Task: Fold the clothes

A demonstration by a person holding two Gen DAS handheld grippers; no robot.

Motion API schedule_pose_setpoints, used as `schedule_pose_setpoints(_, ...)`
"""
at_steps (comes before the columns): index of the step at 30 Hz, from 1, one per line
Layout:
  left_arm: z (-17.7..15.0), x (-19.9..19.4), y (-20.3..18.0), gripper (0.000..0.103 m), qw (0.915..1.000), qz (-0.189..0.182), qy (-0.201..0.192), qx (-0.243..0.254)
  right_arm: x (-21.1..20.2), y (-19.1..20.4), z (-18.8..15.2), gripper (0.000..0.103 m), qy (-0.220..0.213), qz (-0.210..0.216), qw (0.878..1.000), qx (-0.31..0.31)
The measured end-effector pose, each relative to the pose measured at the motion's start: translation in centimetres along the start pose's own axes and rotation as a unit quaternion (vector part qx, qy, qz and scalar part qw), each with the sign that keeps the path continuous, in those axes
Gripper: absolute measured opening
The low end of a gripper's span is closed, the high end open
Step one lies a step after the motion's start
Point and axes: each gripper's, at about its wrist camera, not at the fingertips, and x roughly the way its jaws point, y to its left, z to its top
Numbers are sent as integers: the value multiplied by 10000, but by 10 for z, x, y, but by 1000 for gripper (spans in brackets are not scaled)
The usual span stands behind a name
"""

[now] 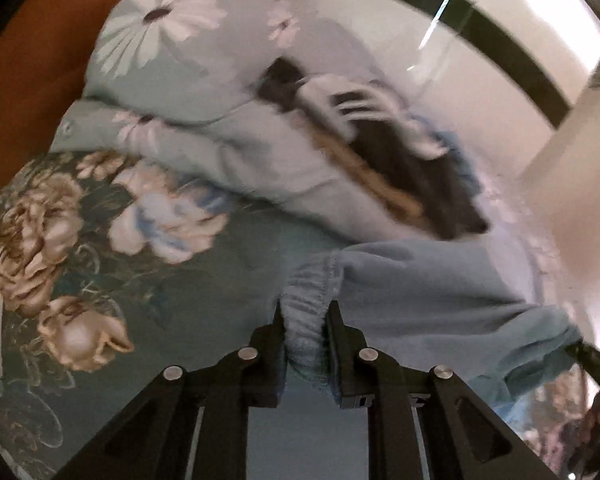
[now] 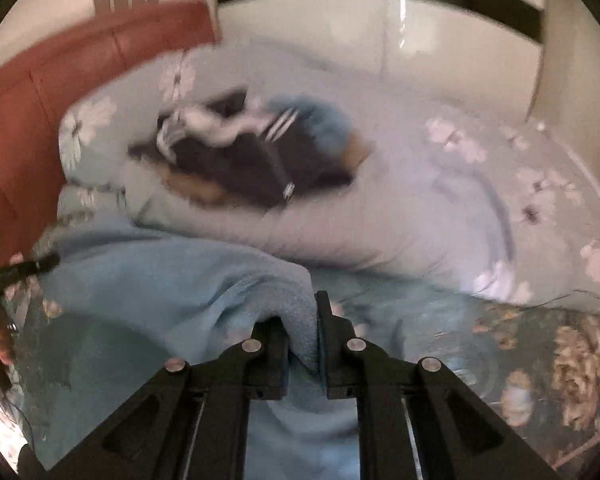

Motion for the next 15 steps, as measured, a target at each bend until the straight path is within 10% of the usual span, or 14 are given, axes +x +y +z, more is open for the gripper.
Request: schedule_pose_setpoints(15, -112, 13, 59, 19, 9958, 157, 747, -506, 39, 42, -108, 15, 1857, 966, 9767, -484)
